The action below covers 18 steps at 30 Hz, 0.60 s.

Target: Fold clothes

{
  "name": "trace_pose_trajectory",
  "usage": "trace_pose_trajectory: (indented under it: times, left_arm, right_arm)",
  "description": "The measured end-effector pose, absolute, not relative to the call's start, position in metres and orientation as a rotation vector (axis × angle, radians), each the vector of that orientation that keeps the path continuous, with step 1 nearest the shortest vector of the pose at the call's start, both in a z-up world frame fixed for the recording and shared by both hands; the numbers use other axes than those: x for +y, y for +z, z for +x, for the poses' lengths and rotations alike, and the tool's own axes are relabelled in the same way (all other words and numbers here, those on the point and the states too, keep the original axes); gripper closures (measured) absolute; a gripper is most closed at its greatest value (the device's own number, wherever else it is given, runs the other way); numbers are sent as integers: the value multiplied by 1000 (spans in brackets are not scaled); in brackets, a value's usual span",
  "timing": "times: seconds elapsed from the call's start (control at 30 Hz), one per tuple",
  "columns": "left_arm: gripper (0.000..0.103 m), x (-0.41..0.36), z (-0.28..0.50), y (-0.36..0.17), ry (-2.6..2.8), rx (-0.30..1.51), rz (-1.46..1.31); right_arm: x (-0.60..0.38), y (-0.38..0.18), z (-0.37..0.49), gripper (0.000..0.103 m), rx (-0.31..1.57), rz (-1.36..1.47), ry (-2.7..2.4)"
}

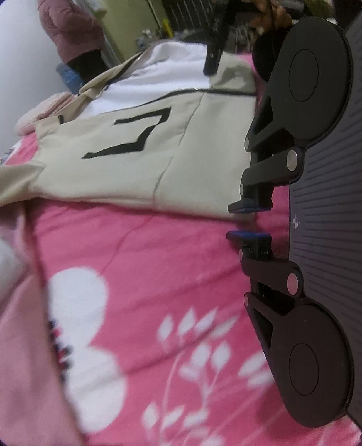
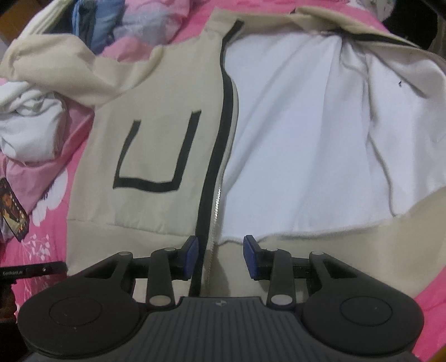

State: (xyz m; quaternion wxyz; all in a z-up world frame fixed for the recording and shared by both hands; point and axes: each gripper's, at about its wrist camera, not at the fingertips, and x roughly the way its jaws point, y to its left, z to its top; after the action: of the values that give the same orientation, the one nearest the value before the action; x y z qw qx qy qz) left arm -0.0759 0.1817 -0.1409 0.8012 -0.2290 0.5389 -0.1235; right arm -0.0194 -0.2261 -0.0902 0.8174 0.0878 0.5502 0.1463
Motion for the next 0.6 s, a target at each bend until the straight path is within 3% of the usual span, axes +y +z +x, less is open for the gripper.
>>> trace_pose_trajectory:
  times: [0.27, 0.43, 0.6]
  left_arm:
    - [83, 172, -68, -98, -334, 973, -317]
    - [83, 131, -41, -101, -446, 943, -251]
    - [83, 108, -22, -121, -475, 943, -250]
  right_arm:
    - [-198, -73, -21, 70, 1069, 129, 409]
    - [-149, -70, -27, 71, 989, -36, 520]
    - [-123, -81, -21, 79, 997, -67, 558]
